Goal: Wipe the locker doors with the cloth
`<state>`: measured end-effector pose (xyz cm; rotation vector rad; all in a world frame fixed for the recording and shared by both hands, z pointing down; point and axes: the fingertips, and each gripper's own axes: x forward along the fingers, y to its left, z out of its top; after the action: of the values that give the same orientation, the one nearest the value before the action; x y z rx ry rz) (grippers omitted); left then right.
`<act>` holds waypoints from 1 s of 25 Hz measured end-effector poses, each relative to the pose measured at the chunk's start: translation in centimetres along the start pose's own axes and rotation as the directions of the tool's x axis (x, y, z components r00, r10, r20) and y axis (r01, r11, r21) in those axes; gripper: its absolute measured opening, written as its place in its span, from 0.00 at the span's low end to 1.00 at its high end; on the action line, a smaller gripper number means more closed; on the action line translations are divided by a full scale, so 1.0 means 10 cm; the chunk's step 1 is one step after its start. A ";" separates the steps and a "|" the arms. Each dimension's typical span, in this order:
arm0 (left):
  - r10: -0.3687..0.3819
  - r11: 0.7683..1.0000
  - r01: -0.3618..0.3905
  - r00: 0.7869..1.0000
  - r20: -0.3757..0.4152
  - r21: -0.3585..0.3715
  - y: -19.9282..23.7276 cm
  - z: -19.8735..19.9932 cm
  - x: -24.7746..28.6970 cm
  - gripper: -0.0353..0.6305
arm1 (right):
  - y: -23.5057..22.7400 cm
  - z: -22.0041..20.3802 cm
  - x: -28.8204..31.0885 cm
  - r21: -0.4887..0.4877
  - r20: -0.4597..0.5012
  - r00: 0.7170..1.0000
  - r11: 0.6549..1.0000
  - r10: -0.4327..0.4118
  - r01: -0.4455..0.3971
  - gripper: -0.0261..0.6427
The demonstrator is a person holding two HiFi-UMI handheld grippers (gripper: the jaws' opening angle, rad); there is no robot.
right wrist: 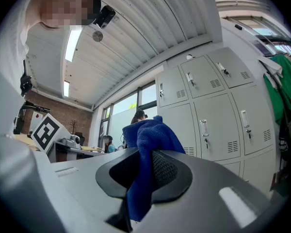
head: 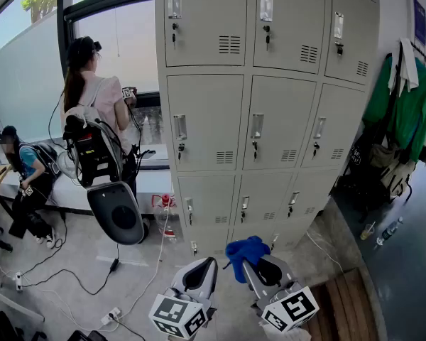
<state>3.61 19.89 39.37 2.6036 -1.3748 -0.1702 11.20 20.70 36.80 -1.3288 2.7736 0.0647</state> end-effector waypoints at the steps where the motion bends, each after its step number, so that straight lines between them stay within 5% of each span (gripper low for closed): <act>1: 0.004 1.000 -0.004 1.000 0.003 0.004 0.02 0.01 0.03 0.05 | -0.03 0.01 0.02 -0.007 0.005 1.000 1.000 0.004 -0.004 0.12; 13: 0.028 1.000 -0.028 1.000 0.001 -0.006 0.35 -0.05 0.46 0.05 | -0.40 -0.17 0.37 -0.012 -0.022 1.000 1.000 0.010 -0.011 0.12; 25: -0.017 0.999 0.016 1.000 0.018 0.037 1.39 0.30 1.36 0.05 | -0.87 -0.16 1.74 -0.035 0.033 0.999 0.999 -0.009 0.010 0.12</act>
<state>-0.49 0.63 39.33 2.6507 -1.3754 -0.1734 7.04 1.63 36.96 -1.3361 2.7517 0.1343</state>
